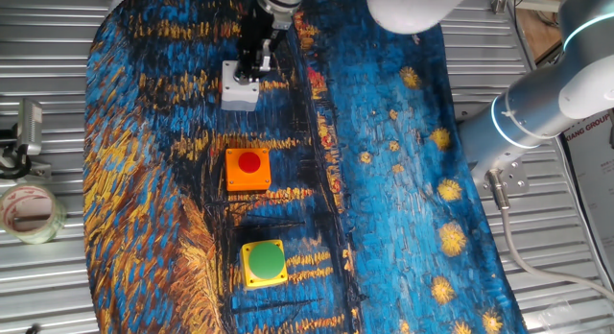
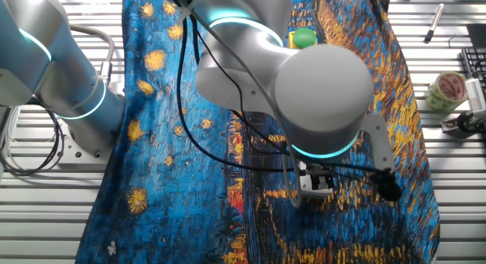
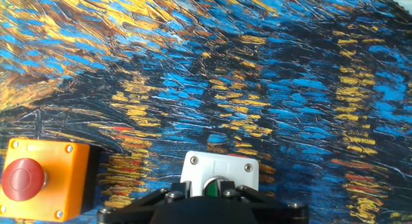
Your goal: Press three buttons from left to right in sequence
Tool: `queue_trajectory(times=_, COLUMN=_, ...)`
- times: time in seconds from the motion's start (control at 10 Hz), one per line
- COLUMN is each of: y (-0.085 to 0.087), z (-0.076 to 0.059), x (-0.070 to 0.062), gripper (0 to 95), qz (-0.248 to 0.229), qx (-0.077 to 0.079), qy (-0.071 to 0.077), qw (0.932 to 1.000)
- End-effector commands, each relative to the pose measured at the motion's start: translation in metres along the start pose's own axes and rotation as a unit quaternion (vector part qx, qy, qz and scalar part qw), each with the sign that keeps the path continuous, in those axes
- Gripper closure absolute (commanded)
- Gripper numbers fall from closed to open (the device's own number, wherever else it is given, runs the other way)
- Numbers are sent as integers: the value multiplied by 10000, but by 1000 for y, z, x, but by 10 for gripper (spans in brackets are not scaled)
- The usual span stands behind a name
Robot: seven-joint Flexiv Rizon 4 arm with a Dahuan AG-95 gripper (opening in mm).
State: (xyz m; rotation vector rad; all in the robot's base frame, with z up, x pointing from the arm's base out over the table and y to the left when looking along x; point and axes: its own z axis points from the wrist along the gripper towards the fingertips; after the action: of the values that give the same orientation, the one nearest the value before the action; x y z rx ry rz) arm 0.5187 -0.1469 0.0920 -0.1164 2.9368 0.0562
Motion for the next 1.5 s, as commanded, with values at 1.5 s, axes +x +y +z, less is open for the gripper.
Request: queue_trajectory(times=1.5, y=-3, z=-55, x=-8, gripper=760, qz=-94, qx=121, qy=256, qw=9996)
